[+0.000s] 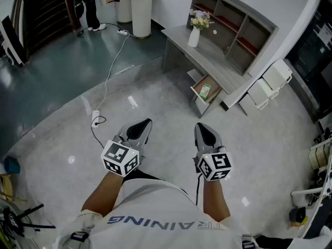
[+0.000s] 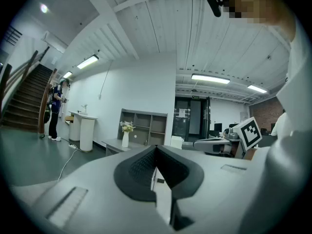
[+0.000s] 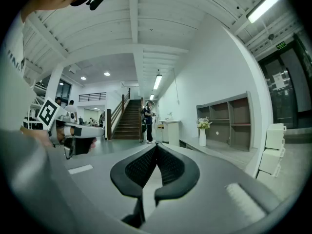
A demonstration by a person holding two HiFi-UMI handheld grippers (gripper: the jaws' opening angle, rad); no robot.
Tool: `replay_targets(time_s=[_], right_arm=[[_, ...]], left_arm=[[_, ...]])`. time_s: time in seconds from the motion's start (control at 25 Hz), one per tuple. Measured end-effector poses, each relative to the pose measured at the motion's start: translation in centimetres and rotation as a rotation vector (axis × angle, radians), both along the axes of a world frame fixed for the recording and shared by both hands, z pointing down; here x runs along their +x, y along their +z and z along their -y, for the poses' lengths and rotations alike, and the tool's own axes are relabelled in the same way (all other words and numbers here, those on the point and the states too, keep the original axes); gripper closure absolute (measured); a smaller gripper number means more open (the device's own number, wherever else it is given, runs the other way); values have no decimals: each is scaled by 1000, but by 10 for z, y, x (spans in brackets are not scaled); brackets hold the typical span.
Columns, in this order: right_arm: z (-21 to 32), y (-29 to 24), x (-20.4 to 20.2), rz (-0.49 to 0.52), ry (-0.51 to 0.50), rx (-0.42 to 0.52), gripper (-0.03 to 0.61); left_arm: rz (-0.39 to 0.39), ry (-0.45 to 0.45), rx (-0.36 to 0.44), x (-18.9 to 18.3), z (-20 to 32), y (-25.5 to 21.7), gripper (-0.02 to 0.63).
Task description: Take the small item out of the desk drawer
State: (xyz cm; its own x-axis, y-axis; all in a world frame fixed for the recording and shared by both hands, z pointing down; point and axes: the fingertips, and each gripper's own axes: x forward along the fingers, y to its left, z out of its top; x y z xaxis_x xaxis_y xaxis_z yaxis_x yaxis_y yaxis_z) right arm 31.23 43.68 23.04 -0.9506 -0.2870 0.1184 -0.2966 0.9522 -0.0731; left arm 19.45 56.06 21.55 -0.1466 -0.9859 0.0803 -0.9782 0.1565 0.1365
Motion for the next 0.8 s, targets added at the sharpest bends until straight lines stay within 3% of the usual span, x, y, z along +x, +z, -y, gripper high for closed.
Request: replay_targets(time_s=[0.56, 0.8], right_arm=[[5, 4, 15, -13, 45, 9, 563], [13, 8, 13, 30, 77, -52, 563]], left_arm=[[-5, 29, -8, 10, 7, 1, 615], [-11, 54, -30, 4, 12, 6, 615]])
